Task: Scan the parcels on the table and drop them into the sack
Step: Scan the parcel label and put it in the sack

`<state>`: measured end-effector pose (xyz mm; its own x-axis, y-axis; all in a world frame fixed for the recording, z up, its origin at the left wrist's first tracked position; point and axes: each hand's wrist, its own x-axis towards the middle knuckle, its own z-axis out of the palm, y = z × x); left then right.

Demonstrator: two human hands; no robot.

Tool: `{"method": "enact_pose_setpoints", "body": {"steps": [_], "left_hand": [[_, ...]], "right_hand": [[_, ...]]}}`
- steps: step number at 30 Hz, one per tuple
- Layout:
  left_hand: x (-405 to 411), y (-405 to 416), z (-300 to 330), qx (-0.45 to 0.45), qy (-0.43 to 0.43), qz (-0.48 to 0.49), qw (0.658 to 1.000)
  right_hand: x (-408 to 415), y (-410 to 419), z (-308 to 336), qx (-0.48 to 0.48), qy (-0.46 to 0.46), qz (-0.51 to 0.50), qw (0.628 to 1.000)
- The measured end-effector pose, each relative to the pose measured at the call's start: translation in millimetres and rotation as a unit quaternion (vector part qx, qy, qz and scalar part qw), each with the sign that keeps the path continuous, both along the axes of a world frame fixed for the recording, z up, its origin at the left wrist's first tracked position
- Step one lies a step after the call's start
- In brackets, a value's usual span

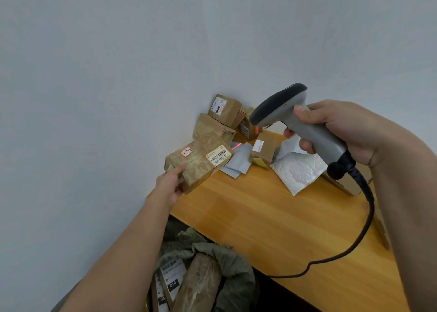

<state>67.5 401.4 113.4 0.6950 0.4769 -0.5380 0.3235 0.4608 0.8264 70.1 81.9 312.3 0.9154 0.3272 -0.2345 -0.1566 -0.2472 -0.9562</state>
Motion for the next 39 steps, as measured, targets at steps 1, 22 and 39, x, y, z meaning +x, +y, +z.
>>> {"method": "enact_pose_setpoints", "body": {"steps": [1,22,39], "left_hand": [[0.0,-0.2,-0.7,0.001,0.0,0.0,1.0],[-93.1,53.9,4.7,-0.069,-0.022,-0.087,0.994],[-217.8,122.1,-51.7,-0.05,0.062,-0.121,0.989]], "right_hand": [[0.6,-0.6,-0.2,0.002,0.001,0.001,1.0],[-1.0,104.4,-127.0,0.029,0.166,-0.035,0.985],[-65.1,206.3,-226.3,0.025,0.271,-0.039,0.961]]}}
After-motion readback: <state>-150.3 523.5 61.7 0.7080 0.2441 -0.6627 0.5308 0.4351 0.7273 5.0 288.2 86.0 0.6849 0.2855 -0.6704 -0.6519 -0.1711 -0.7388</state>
